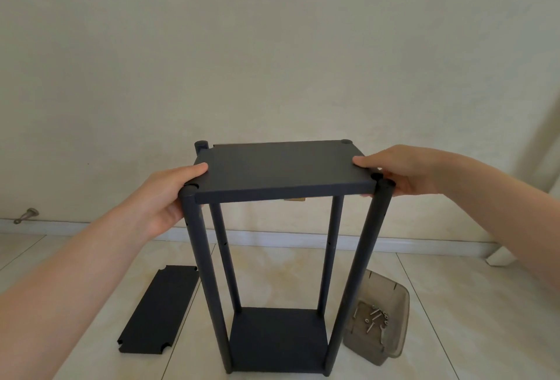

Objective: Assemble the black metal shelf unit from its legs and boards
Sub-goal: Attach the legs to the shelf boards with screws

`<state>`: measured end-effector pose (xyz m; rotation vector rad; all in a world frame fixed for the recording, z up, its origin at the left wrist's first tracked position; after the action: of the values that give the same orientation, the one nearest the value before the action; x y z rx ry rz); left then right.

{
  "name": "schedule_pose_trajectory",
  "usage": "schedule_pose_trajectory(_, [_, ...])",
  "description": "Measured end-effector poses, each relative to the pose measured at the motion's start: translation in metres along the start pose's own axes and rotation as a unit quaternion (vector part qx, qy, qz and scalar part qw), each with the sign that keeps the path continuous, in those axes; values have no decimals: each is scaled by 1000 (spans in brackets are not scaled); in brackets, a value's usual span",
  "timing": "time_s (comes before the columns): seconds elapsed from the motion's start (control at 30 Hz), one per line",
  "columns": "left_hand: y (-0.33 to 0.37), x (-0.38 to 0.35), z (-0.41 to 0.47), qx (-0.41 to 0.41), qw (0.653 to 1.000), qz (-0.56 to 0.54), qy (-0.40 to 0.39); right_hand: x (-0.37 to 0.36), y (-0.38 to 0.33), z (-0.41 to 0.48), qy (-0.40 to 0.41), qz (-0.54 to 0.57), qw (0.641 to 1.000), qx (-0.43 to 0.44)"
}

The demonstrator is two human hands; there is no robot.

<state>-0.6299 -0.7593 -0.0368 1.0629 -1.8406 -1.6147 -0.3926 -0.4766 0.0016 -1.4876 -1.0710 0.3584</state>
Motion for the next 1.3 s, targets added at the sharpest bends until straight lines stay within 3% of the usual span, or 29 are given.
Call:
schedule_pose_trajectory(0.5, [-19,-1,6,38,999,-31,1,1,38,10,53,94,994,28])
schedule_pose_trajectory(0.87, [-41,-7,12,54,994,-84,30,-19,79,21,55,237,969,-35])
schedule_pose_trajectory(1.3, [-67,-7,16,103,991,-80,43,-41,115,29,63,270,959,-56])
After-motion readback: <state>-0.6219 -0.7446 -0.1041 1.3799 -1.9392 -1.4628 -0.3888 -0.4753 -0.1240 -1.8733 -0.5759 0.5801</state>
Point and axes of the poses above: each hand's wrist, its own z-axis towards the middle knuckle, its own x-axis out of the back of the hand, y = z × x, the point moved 1 cm from there along z, towards the middle knuckle, and after that the axes turned 3 degrees about x, right-handed, at the moved point
